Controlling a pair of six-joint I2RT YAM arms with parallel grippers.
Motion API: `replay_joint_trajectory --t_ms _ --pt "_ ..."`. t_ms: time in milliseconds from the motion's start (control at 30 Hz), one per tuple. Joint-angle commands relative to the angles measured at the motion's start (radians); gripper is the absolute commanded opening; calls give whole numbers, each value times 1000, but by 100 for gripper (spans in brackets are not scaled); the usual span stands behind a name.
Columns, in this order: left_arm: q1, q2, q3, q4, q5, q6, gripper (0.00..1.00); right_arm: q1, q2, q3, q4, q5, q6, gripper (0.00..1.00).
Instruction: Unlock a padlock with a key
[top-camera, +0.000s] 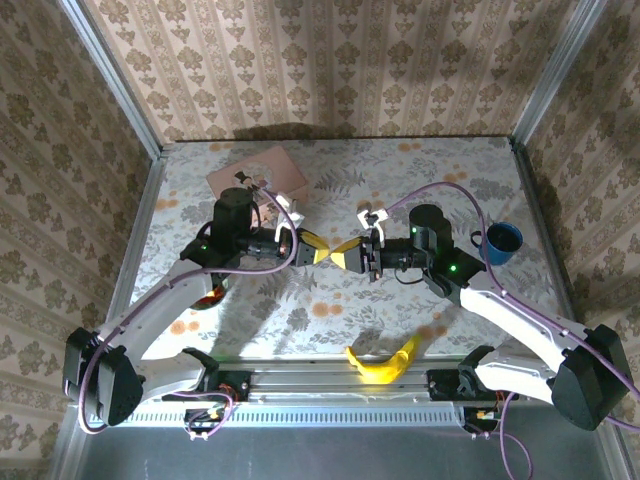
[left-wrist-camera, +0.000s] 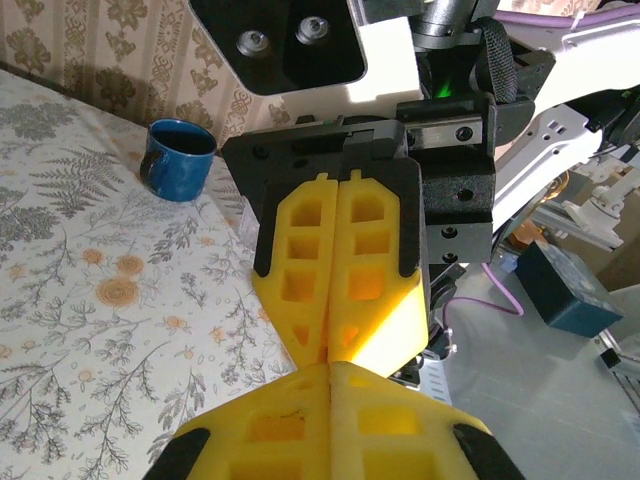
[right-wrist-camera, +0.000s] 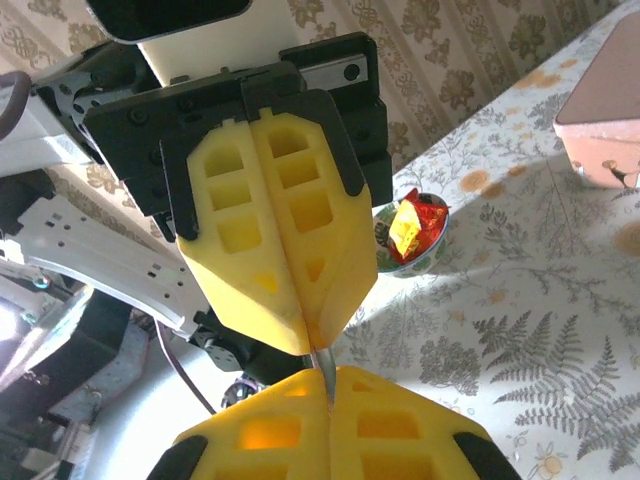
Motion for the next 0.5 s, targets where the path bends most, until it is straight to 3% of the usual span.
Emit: replay_joint_trajectory --t_ms 0,33,133,200,367,467 --pt "3 -4 -8 48 -29 -35 2 7 -25 3 0 -24 -7 0" --pt "4 -4 -8 49 -40 -43 8 9 -30 0 -3 -9 -7 0" --pt "14 -9 -8 57 -103 -96 52 8 -54 -15 -20 49 -7 0" --pt "27 -18 -10 64 -176 -144 70 7 -74 -23 -43 107 -9 0" --pt "50 -47 -22 43 -411 -205 96 7 -113 -39 -133 267 -16 0" --pt "50 -40 -17 -2 -584 -208 100 7 -114 -30 -211 377 -17 0"
